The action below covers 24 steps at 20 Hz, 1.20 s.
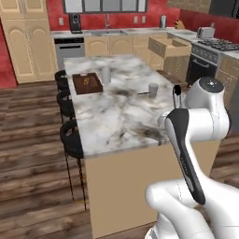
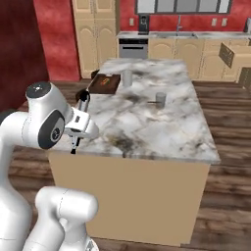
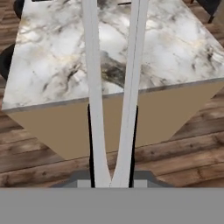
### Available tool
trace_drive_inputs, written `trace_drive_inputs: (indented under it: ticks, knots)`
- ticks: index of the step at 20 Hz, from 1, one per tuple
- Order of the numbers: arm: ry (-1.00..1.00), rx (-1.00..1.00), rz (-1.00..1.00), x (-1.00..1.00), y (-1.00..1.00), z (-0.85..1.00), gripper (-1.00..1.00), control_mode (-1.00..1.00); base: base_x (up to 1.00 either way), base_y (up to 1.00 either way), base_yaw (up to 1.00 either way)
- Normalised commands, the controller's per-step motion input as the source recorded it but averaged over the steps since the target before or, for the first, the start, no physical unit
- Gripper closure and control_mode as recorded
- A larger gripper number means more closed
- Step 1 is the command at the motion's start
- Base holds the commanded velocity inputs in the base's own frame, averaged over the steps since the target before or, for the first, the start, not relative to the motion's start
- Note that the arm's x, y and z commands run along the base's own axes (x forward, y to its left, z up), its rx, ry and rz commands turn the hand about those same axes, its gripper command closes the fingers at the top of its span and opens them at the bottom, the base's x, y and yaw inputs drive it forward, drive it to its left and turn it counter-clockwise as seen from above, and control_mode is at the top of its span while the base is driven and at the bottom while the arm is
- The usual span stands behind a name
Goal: Take the tongs from the drawer on the left and place them on the dining counter next to the tray containing the hot dog.
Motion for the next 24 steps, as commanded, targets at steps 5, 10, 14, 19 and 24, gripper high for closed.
trace_drive_inputs:
  ticks: [5, 10, 14, 19, 24]
  knots:
    - [0.00, 0.00, 0.00, 0.00, 0.00, 0.00, 1.00, 1.00, 0.00, 0.83, -0.26]
    - [0.00, 0.00, 0.00, 0.00, 0.00, 0.00, 1.00, 1.00, 0.05, 1.00, -0.27]
    - [0.00, 0.00, 0.00, 0.00, 0.00, 0.00, 1.00, 1.00, 0.06, 1.00, -0.31]
    - [0.00, 0.00, 0.00, 0.00, 0.00, 0.00, 1.00, 1.00, 0.11, 0.98, -0.34]
    - [0.00, 0.00, 0.00, 0.00, 0.00, 0.00, 1.00, 1.00, 0.22, 0.96, -0.34]
